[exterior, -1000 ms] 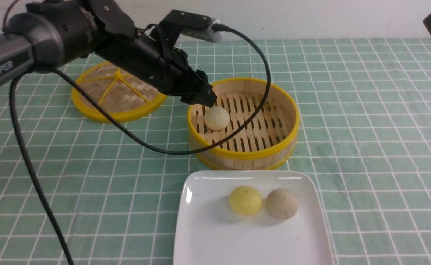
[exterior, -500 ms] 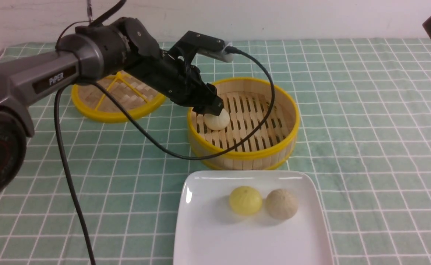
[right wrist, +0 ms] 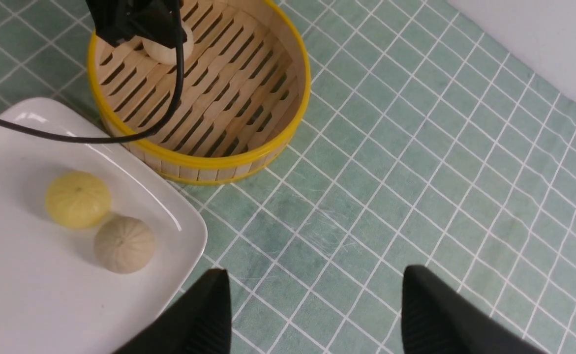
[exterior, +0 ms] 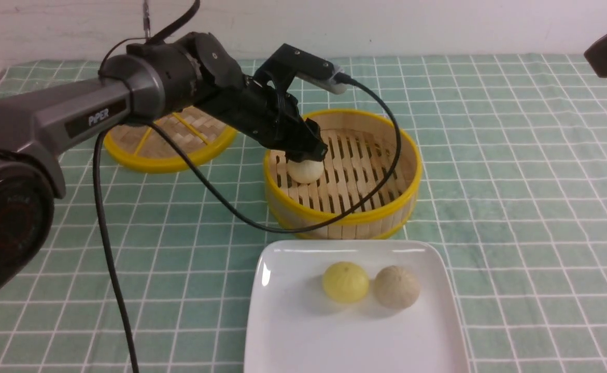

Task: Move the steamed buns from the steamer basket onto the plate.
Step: Use the left arm to grab the steamed stuffed bun that is closest to it, then use the left arm to put the steamed stuffed bun into the plate

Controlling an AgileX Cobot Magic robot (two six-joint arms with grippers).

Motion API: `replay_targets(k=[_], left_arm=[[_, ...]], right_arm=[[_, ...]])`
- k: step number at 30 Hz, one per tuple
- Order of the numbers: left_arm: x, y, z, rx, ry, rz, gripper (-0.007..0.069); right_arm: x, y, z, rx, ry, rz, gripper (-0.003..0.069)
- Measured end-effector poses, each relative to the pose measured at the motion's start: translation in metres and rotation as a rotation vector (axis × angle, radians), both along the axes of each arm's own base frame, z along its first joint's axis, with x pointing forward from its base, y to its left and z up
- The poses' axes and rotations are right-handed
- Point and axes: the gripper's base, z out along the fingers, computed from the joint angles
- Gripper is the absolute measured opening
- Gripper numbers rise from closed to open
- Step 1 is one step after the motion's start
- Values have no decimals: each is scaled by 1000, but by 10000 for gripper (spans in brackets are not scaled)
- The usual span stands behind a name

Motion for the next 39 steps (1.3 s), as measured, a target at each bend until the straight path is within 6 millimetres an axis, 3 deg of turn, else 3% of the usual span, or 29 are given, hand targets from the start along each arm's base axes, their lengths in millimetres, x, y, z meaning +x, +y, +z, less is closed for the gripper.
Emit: replay_targets(k=[19,22,28,32,37,39], left_arm=[[2,2,-12,26,40,33,349],[2,2,-12,25,41,34,301],[2,2,-12,24,47,42,41],[0,2,-7,14,51,39,28],[-13,6,37,-23,1,22,29],[-25,10,72,-51,-49,20,29]], right_arm=[[0,0,0,-4,3,-2,456],[0,0,0,-4,3,-2,447],[0,0,0,-5,3,-2,433],[0,0,0,-5,1,-2,430],[0,0,0,-3,-5,-2,429],[1,0,0,-2,-6,-2,425]])
